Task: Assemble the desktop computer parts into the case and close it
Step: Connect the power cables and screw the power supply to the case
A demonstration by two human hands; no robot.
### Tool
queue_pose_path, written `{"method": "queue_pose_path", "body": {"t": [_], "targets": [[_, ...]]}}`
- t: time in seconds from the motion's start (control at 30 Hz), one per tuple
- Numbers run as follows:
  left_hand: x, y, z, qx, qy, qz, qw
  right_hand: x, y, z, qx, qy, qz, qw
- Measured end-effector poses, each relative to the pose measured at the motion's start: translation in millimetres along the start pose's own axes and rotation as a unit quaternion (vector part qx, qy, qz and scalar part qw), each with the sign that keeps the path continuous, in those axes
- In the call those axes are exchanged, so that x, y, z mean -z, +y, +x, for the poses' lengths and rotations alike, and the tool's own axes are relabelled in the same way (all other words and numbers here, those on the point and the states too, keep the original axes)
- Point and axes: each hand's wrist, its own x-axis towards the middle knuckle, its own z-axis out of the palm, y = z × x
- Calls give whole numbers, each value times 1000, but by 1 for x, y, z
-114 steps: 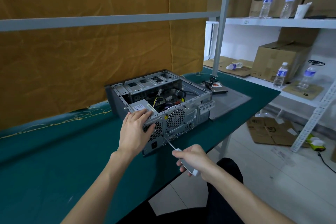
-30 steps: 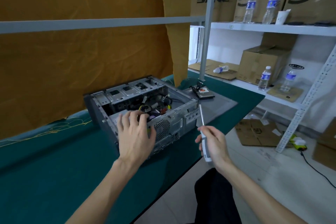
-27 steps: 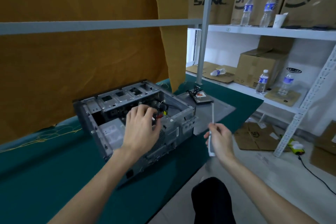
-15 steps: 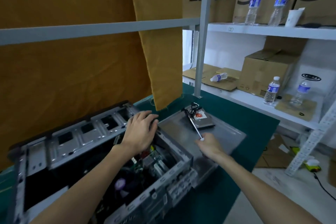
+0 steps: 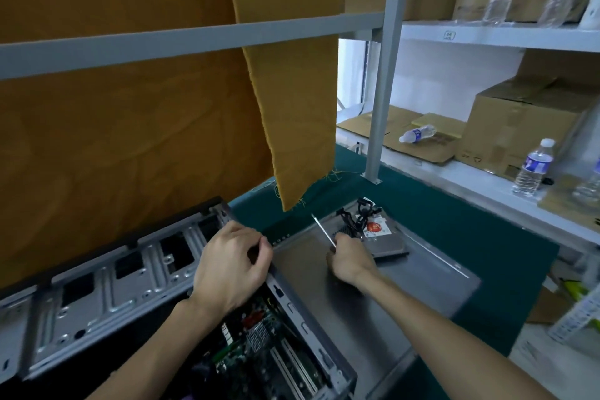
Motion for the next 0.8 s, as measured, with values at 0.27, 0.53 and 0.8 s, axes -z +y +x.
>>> {"method": "queue_pose_path", "body": {"t": [0.27,0.53,0.8], "targets": [[-3,2,-2,-5,26,12,1000,-25,-15,-10,132,-216,97,963],[-2,3,-4,-4,25,16,1000,-36,-26,-7,157,-206,60,964],[8,6,-1,79,-4,-136,988,4,-43,-41,70,-145,377,912]]}}
